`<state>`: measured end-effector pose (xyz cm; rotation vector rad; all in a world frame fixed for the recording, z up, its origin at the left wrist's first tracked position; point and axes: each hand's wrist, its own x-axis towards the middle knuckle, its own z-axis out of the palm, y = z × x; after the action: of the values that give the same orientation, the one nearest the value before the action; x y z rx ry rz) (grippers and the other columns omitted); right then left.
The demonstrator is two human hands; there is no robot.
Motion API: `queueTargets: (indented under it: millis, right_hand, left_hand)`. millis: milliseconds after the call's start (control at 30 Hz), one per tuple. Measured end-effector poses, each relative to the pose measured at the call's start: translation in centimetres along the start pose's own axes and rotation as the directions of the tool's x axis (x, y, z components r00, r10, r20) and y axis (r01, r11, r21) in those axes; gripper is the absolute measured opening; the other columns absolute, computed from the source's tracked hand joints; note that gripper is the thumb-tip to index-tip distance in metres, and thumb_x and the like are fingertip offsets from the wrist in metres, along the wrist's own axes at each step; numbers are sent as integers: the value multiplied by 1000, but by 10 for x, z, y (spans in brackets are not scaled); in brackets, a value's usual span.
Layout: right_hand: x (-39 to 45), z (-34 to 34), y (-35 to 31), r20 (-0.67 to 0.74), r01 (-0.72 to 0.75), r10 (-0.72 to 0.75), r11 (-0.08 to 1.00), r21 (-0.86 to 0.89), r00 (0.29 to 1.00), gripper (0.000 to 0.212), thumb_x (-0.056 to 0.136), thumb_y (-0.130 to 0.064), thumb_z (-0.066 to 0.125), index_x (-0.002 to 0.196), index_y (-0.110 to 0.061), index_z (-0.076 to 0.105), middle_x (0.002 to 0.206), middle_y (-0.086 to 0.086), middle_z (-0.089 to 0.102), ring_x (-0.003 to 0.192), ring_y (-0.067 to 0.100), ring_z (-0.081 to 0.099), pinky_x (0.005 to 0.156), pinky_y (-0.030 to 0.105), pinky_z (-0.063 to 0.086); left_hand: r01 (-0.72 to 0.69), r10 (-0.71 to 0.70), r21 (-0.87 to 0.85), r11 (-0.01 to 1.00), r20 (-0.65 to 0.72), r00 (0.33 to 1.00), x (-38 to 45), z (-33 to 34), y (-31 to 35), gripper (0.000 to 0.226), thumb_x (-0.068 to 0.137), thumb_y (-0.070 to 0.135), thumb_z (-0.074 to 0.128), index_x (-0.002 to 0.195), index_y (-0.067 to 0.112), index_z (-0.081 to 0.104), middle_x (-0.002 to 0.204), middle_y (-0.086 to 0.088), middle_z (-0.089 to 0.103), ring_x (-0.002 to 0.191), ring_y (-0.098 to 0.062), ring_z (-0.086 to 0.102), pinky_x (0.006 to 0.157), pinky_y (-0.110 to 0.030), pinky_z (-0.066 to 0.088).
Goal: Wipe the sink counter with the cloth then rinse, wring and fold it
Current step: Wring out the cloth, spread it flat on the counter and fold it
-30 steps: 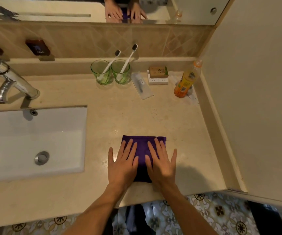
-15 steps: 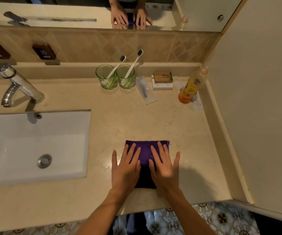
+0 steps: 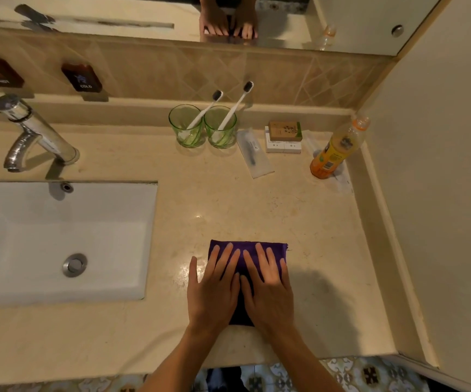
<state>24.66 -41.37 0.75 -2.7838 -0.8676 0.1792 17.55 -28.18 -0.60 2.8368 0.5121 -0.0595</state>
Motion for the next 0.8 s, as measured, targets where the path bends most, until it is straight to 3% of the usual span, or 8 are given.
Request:
queueTargets:
  millis: [133,300,667,800]
  right_hand:
    - [7,2,-19,60,54,-53,998,-18,997,53,105,-45,31,157,-35,26,168,-3,14,156,19,6,124,48,15]
    - [26,13,-55,78,109,-108,994,-18,991,53,105,-45,31,156,-31,29,168,-2,16,155,21,14,123,49,20]
    - [103,23,-96,30,146,-145,988,-45,989,55,105,-43,36,157,-30,28,166,1,22,154,21,16,122,50,21]
    - [134,24,-101,-83,163,-164,986,-16,983,52,104,-37,44,154,-26,38,163,4,32,152,23,23,120,52,26]
  left_hand:
    - [43,-42,9,999,-27,999,-8,-3,-21,55,105,39,27,158,24,32,167,3,29,155,-18,24,122,-64,17]
    - [85,-83,42,996,-39,996,-6,-16,-60,57,104,39,26,159,25,26,168,3,26,156,-19,20,120,-68,18]
    - [96,-92,32,995,-105,990,55,-29,-117,54,105,38,40,157,23,35,166,0,29,156,-20,21,116,-70,23]
    - [71,-70,3,997,-162,984,87,-32,-131,48,106,35,42,152,21,44,162,-3,38,153,-23,30,116,-69,26]
